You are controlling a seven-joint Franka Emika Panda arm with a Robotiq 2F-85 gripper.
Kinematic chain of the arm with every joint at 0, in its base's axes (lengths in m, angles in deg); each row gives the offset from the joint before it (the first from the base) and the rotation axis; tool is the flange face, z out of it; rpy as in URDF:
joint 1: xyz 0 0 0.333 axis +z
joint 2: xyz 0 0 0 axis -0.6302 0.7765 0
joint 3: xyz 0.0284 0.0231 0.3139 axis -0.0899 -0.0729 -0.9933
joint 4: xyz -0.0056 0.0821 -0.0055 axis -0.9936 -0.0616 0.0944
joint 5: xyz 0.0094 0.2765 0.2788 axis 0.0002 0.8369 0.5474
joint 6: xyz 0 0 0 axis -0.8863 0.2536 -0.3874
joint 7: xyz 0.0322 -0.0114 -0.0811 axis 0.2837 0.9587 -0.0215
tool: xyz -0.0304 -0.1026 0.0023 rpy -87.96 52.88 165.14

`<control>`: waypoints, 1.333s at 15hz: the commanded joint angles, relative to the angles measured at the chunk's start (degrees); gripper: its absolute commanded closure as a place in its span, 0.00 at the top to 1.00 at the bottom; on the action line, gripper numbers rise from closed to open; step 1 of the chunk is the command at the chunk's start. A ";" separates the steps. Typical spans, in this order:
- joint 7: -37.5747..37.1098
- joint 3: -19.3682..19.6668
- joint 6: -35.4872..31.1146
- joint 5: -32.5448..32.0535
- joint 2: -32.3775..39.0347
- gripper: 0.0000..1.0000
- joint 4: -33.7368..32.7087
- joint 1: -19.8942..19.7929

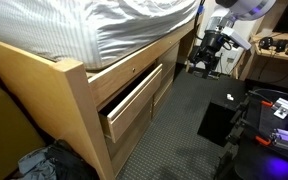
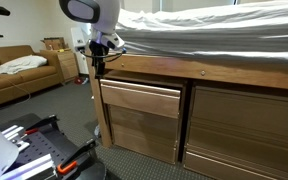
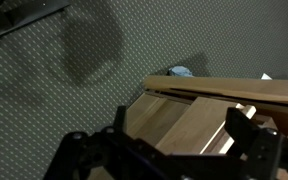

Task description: Open the top bedroom drawer fully

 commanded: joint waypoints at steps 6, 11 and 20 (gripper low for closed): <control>7.02 -5.46 -16.28 19.15 8.43 1.00 -4.15 -2.35; 17.64 -11.94 -26.97 44.12 17.30 1.00 -14.63 -5.82; 41.09 -7.57 -26.84 74.76 21.81 1.00 -27.42 -1.97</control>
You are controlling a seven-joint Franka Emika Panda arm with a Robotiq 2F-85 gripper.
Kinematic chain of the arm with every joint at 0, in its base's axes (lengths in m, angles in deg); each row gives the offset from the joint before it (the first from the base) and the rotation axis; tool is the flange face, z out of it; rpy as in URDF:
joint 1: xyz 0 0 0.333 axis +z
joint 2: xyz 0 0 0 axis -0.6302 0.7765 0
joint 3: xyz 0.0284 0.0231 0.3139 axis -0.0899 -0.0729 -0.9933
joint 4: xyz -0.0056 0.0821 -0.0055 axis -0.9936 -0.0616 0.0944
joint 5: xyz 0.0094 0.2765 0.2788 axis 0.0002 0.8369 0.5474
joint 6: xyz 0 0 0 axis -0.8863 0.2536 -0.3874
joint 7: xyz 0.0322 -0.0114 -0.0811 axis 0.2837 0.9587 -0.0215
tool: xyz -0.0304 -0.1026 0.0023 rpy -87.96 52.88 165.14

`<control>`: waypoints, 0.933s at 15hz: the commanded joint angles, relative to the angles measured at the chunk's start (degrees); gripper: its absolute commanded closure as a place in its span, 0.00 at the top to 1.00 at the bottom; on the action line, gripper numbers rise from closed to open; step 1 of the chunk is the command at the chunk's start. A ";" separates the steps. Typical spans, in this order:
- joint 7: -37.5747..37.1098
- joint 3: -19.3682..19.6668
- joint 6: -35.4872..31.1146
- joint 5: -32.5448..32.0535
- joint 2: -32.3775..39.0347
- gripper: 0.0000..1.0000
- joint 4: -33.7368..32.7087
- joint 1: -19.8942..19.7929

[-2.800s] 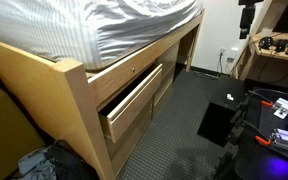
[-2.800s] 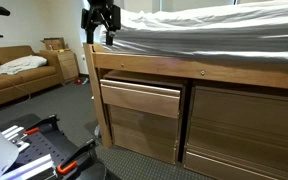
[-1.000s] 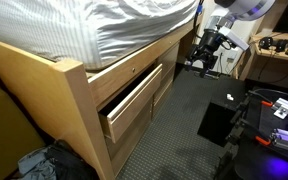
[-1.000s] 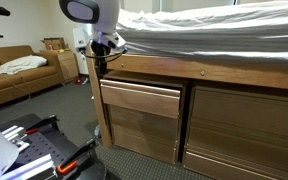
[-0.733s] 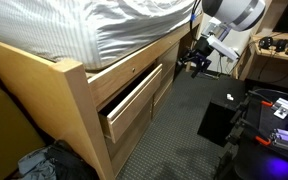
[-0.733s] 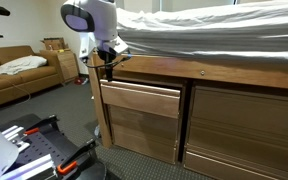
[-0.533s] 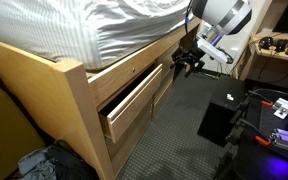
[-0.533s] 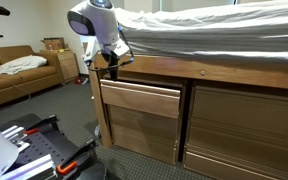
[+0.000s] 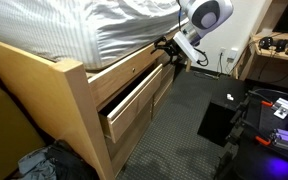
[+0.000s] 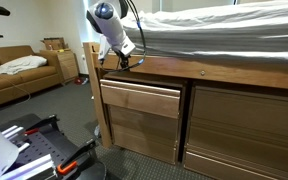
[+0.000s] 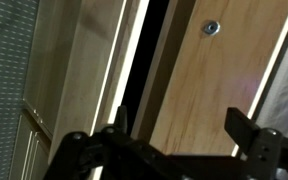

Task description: Open the top bedroom drawer fully

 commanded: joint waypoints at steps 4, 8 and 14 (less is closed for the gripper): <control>-2.24 -0.56 0.88 -0.78 1.92 1.00 -0.36 -0.24; -4.94 -0.18 2.16 0.58 9.64 1.00 -1.66 0.15; -2.58 1.70 1.47 4.30 14.53 1.00 -3.19 1.14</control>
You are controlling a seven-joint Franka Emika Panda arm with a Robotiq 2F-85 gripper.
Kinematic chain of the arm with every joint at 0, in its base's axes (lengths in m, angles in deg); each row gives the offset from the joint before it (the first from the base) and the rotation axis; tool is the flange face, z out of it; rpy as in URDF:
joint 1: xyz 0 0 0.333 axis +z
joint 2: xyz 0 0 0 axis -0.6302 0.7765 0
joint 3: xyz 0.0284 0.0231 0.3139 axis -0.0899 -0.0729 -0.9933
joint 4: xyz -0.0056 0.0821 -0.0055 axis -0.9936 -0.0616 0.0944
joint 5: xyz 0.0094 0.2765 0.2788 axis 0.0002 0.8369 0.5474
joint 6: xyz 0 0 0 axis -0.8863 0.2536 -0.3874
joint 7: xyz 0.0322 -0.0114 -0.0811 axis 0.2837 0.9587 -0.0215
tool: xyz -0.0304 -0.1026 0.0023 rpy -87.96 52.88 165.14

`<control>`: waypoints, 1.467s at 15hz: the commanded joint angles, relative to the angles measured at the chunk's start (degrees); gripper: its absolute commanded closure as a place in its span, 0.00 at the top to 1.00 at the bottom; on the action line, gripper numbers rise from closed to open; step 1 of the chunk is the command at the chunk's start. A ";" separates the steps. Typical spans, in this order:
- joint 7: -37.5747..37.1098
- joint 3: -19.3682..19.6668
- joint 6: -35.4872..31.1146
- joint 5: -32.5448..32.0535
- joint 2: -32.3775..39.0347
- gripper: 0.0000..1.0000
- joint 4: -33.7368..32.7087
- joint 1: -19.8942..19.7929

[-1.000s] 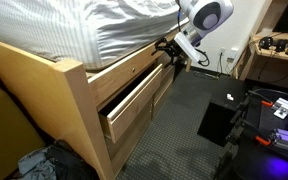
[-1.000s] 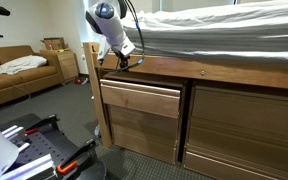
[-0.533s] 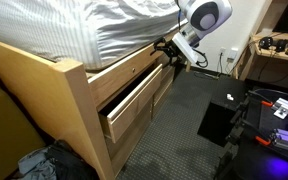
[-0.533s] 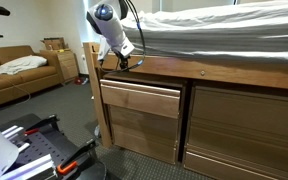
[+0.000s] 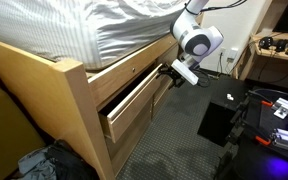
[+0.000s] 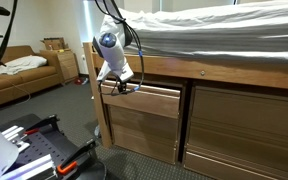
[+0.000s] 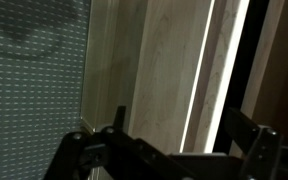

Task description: Open the top bedroom drawer fully

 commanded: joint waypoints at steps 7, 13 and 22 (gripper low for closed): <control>13.79 8.81 10.96 21.41 6.58 1.00 -5.44 4.71; 10.80 9.47 11.39 19.15 5.88 1.00 -3.88 5.63; 11.97 10.22 11.55 19.33 12.10 1.00 -9.75 8.25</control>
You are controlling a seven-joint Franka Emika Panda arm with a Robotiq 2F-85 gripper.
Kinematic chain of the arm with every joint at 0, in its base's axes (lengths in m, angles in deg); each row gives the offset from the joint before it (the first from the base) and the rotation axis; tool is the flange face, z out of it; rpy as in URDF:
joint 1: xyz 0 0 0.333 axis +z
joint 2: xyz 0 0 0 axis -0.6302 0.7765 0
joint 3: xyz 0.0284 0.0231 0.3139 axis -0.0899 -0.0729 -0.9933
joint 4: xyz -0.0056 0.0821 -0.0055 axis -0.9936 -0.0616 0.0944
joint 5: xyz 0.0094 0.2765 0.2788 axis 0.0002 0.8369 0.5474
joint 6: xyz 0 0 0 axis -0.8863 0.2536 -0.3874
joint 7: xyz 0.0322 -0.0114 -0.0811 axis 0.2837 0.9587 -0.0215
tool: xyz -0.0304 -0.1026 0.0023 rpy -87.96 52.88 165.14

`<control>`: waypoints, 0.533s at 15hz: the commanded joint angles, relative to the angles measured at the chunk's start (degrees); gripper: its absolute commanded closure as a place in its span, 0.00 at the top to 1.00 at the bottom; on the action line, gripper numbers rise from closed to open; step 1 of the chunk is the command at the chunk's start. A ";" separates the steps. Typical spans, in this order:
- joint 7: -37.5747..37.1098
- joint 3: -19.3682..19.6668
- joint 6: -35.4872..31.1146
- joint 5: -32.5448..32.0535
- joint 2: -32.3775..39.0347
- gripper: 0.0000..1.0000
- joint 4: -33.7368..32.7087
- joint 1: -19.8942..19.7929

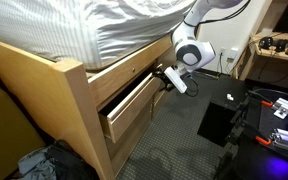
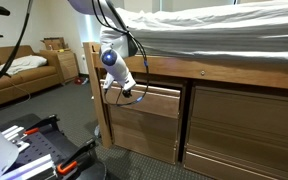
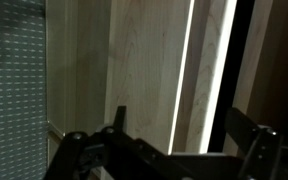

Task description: Open the top bedroom drawer fully

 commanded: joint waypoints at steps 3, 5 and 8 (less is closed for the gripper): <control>-0.46 7.11 0.55 1.39 5.76 1.00 -6.54 4.73; -1.66 13.08 0.01 1.34 7.49 1.00 -9.12 8.51; -4.18 14.21 -0.01 1.30 8.76 1.00 -10.26 8.80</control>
